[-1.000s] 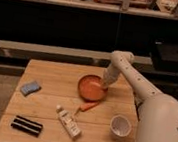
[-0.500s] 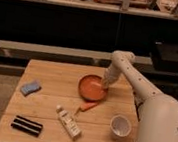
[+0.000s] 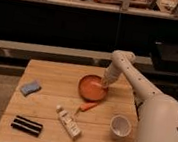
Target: Push the ceramic bowl across the table
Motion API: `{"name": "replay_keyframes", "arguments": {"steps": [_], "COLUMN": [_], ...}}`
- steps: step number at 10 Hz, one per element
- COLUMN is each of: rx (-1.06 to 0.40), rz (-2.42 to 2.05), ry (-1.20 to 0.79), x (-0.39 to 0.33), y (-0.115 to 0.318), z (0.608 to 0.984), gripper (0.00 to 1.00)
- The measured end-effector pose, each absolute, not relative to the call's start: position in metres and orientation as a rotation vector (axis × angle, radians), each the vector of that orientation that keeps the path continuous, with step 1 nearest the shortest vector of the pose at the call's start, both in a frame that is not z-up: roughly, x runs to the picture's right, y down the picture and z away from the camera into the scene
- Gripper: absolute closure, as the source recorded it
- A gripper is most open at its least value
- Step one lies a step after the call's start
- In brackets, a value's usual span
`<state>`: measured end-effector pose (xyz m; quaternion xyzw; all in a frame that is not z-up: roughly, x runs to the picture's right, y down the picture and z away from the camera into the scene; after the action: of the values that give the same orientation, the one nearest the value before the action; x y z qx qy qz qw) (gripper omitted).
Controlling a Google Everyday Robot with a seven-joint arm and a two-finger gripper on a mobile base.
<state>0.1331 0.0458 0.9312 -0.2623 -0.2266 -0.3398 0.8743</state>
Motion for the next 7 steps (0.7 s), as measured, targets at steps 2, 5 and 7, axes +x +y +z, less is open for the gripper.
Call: {"name": "replay_keyframes", "arguments": {"steps": [2, 5, 7], "rx": [-0.548, -0.546, -0.545], "rz": [-0.706, -0.701, -0.699], "ry": [-0.472, -0.471, -0.471], "x": [0.1331, 0.1308, 0.1294], "y": [0.0454, 0.0432, 0.0421], "z": [0.9311, 0.9304, 0.9307], "gripper": [0.95, 0.95, 0.95]}}
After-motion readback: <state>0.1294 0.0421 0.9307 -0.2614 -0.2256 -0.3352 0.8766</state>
